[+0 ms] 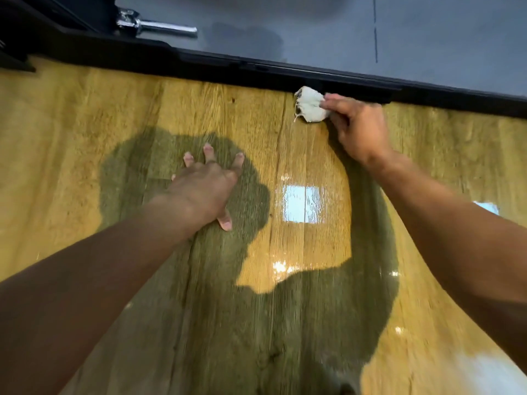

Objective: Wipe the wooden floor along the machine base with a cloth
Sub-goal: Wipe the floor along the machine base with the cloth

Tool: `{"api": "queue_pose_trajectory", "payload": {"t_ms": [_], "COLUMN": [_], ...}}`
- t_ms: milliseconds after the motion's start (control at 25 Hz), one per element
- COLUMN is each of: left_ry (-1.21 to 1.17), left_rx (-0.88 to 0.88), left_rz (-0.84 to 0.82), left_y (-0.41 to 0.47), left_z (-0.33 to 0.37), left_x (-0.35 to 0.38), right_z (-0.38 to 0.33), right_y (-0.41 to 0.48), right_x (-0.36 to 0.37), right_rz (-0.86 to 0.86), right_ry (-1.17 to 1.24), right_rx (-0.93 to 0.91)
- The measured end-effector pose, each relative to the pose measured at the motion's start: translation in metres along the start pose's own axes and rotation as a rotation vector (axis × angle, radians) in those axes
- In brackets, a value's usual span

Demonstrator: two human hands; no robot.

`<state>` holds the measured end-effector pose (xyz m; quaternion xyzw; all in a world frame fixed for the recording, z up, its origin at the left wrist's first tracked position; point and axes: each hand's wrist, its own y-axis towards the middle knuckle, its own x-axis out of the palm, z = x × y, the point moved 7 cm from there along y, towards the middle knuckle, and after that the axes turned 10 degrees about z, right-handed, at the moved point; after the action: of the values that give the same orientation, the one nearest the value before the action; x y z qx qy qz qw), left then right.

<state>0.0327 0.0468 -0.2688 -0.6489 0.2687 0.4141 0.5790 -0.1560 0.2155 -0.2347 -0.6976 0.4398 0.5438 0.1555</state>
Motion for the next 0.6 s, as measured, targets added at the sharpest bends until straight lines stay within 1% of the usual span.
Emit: {"api": "queue_pose_trajectory", "payload": {"t_ms": [40, 80, 120, 160, 240, 320, 360, 400, 520, 600], "left_ry": [0.004, 0.004, -0.002, -0.007, -0.021, -0.032, -0.031, -0.026, 0.007, 0.047], "left_rx": [-0.003, -0.007, -0.012, -0.016, -0.020, -0.019, -0.023, -0.024, -0.003, 0.039], "left_rz": [-0.008, -0.017, -0.022, -0.023, -0.017, -0.008, -0.012, -0.016, 0.001, 0.005], "left_y": [-0.001, -0.003, -0.004, -0.005, -0.007, -0.007, -0.009, -0.009, -0.013, -0.013], "left_z": [0.001, 0.002, 0.002, 0.002, 0.003, 0.004, 0.003, 0.004, 0.003, 0.002], "left_x": [-0.002, -0.003, -0.004, -0.005, -0.006, -0.006, -0.005, -0.004, -0.006, -0.007], "right_z": [0.006, 0.001, -0.009, -0.022, -0.047, -0.063, -0.061, -0.054, -0.035, -0.042], "right_y": [0.003, -0.007, -0.025, -0.052, -0.118, -0.159, -0.157, -0.142, -0.094, -0.119], "right_x": [-0.001, -0.001, 0.000, -0.001, -0.011, -0.021, -0.022, -0.023, -0.020, -0.020], "right_rz": [0.032, 0.035, 0.015, -0.019, -0.072, -0.122, -0.134, -0.132, -0.082, -0.078], "right_ry": [-0.001, -0.009, -0.007, 0.045, 0.110, 0.114, 0.110, 0.087, -0.005, 0.009], "right_rx": [0.074, 0.095, 0.072, 0.049, 0.022, -0.081, -0.134, -0.124, 0.014, 0.087]}}
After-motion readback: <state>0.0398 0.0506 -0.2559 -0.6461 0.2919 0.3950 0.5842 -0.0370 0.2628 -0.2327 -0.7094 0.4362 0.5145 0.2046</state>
